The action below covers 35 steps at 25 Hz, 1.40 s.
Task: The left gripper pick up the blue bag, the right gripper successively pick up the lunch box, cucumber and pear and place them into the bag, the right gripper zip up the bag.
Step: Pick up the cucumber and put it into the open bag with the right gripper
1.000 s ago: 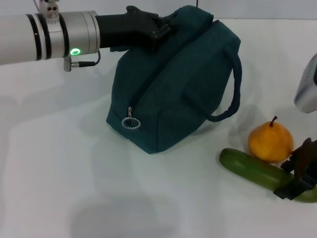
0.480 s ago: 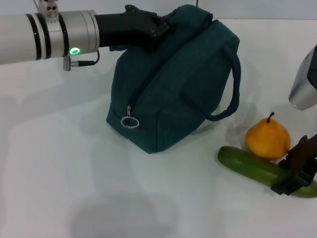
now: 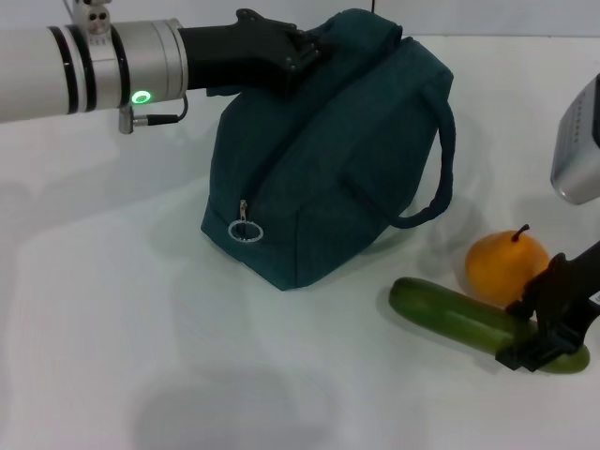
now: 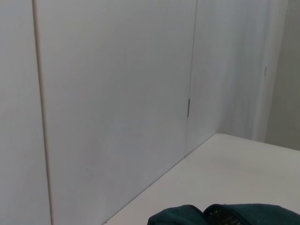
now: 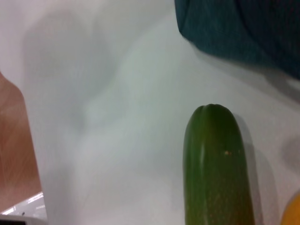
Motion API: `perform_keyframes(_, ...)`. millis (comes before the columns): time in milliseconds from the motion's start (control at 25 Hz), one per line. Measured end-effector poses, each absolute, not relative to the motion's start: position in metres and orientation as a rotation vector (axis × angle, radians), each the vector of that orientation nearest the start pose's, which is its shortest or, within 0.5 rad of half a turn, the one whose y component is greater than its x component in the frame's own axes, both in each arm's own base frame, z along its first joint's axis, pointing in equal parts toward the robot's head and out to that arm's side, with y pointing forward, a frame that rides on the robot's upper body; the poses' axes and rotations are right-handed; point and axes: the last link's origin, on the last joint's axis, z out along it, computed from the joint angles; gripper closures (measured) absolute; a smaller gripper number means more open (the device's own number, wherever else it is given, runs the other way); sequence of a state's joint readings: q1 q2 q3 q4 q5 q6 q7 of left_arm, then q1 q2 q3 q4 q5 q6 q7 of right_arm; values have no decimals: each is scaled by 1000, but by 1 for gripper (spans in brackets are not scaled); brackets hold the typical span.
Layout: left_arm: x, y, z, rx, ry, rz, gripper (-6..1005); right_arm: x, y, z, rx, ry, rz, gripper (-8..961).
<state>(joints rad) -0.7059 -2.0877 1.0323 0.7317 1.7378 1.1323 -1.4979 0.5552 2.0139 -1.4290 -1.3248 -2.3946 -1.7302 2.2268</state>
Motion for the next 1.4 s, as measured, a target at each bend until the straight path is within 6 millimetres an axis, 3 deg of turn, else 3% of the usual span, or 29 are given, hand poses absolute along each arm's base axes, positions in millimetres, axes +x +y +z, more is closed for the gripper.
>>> perform_keyframes(240,-170,417,-14,-2577,-433,-648,951,187,318,10,-3028,583,-455,329)
perform_keyframes(520,-170,418,-13,-2574,-431,-647,951,184,309,43,-3118,519,-67,321)
perform_keyframes(880,-171,421,-12,-2552,-422,-637,951,196,297,78,-3059,380,391,310)
perform_keyframes(1160,-162,421,-8,-2549,-407,-680,952,207,285,108,-2837,99,911,301)
perform_keyframes(1400,-155,418,-6,-2571,-389,-730,952,218,301,102,-2618,108,1123,294)
